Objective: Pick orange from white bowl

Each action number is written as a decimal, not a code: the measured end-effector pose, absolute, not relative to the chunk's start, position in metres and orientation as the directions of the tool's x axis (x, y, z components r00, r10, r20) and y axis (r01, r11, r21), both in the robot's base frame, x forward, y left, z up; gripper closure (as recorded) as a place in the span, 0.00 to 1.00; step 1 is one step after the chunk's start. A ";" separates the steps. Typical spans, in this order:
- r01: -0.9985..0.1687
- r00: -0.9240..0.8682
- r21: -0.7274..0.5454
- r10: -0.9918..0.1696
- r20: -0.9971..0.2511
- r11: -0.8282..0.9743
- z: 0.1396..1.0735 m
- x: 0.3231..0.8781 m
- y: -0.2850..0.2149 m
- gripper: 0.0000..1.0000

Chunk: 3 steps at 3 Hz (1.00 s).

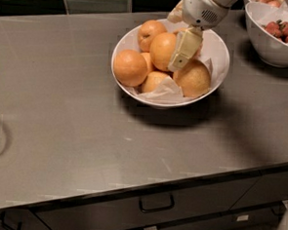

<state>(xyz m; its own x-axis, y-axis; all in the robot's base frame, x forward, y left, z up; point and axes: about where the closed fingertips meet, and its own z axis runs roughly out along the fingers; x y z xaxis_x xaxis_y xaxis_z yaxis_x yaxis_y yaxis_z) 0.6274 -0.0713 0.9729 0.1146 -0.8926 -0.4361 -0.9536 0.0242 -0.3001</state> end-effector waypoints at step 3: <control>-0.958 0.079 -0.280 -0.887 -0.454 0.058 0.964 0.629 -0.071 0.15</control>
Offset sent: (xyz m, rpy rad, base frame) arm 0.0016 -0.0064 -0.0114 0.0012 0.0347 -0.0278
